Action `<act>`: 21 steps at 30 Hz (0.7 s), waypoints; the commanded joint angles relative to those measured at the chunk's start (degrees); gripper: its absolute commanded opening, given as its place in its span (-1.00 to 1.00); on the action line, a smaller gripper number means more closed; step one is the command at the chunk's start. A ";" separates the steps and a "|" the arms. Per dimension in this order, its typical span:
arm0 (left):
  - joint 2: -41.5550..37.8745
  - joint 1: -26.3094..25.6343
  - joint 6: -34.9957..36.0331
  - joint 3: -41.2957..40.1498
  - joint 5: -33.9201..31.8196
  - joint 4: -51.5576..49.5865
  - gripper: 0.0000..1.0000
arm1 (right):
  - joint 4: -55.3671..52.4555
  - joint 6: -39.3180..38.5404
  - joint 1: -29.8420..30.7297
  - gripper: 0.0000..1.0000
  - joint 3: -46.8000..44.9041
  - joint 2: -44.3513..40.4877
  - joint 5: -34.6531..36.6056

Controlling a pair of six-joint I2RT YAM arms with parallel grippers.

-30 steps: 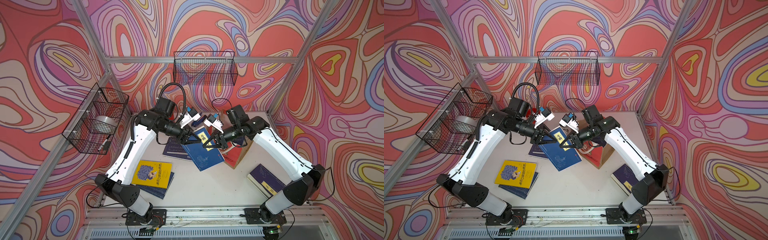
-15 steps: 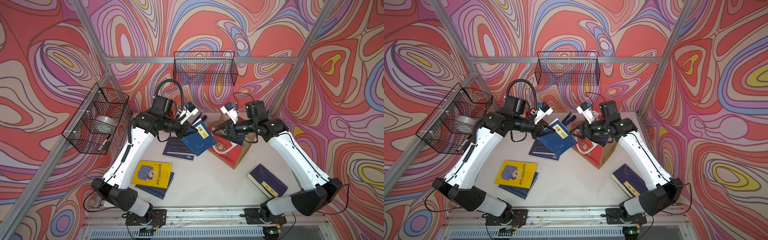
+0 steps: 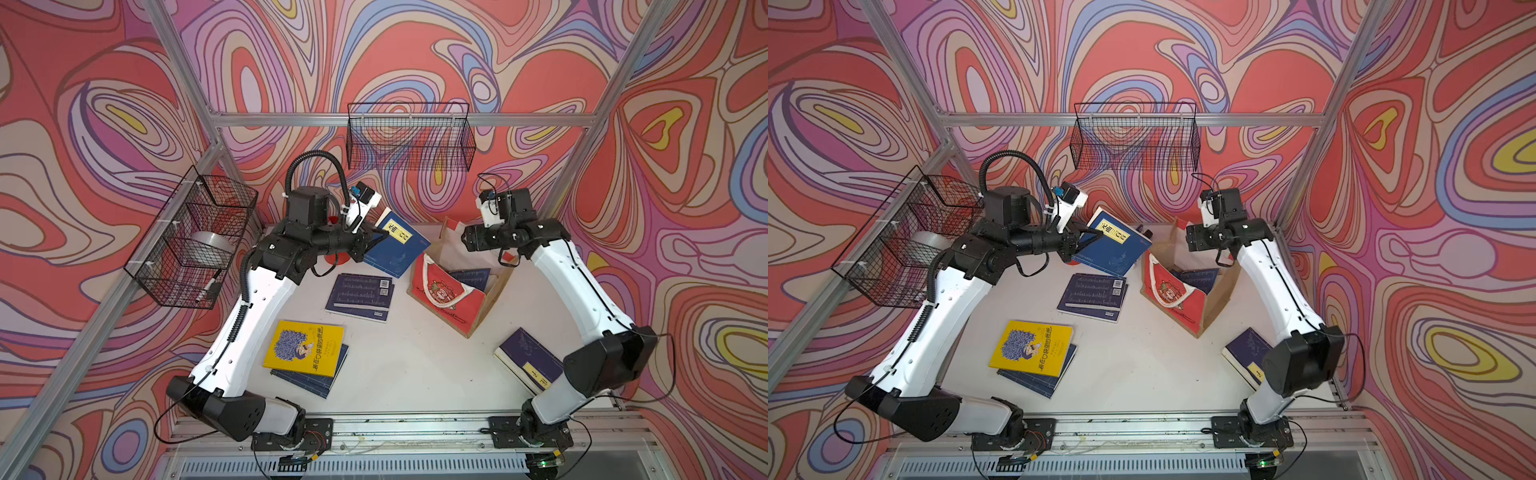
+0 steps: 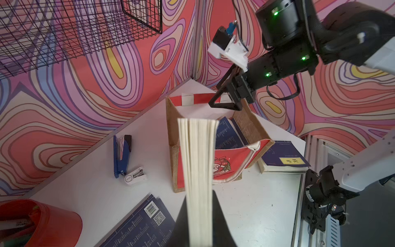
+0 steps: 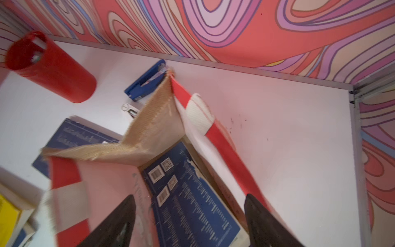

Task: Put the books into the canvas bag
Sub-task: Pick up the canvas bag from the center of the board.

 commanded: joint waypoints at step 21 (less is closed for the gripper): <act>-4.52 3.45 -14.99 -7.76 10.48 18.47 -1.00 | -6.08 -12.38 -4.47 -1.00 7.12 6.63 -11.49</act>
